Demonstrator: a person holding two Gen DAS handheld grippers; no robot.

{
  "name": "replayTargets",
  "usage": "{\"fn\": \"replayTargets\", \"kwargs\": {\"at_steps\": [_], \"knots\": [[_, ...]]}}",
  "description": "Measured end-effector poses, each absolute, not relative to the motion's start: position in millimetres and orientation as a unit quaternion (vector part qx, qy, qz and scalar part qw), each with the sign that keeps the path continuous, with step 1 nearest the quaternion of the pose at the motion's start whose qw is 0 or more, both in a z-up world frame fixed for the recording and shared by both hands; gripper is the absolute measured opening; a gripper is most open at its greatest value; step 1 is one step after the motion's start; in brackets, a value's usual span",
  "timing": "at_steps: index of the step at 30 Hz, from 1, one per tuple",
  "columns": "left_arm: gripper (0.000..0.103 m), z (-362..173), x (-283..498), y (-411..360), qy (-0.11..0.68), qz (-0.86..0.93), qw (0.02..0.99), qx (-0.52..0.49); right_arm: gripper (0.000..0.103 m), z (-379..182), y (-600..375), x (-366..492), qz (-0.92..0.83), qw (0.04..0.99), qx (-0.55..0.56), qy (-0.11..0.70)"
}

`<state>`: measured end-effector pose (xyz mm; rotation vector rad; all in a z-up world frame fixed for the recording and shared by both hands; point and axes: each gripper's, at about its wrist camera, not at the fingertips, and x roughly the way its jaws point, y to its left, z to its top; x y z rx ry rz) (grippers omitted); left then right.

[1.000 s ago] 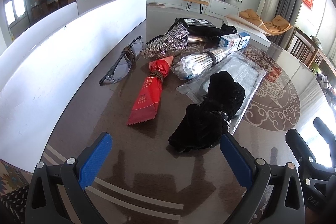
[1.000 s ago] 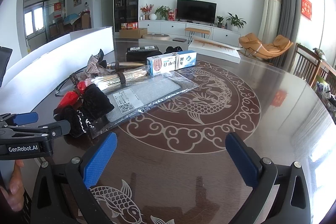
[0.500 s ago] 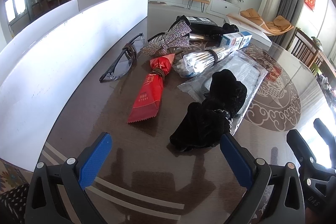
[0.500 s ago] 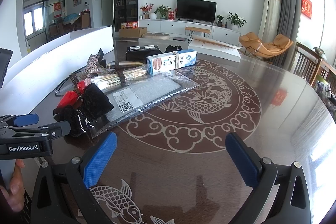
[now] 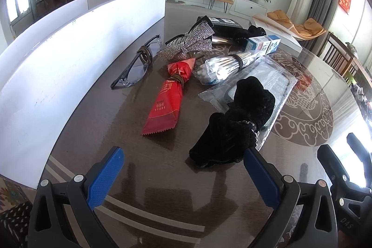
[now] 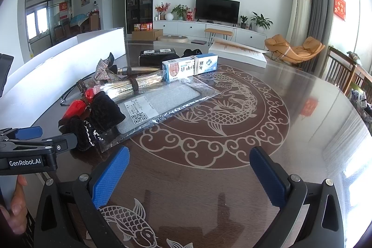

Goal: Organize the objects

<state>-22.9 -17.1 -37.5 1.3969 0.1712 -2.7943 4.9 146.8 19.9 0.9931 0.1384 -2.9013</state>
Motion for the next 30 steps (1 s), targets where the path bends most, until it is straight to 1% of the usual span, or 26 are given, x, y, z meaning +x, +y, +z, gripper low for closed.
{"fn": "replayTargets", "kwargs": {"at_steps": [30], "knots": [[0.103, -44.0, -23.5, -25.5, 0.071, -0.886, 0.02, 0.458, 0.103, 18.8, 147.1, 2.8, -0.943, 0.034, 0.328, 0.043]]}}
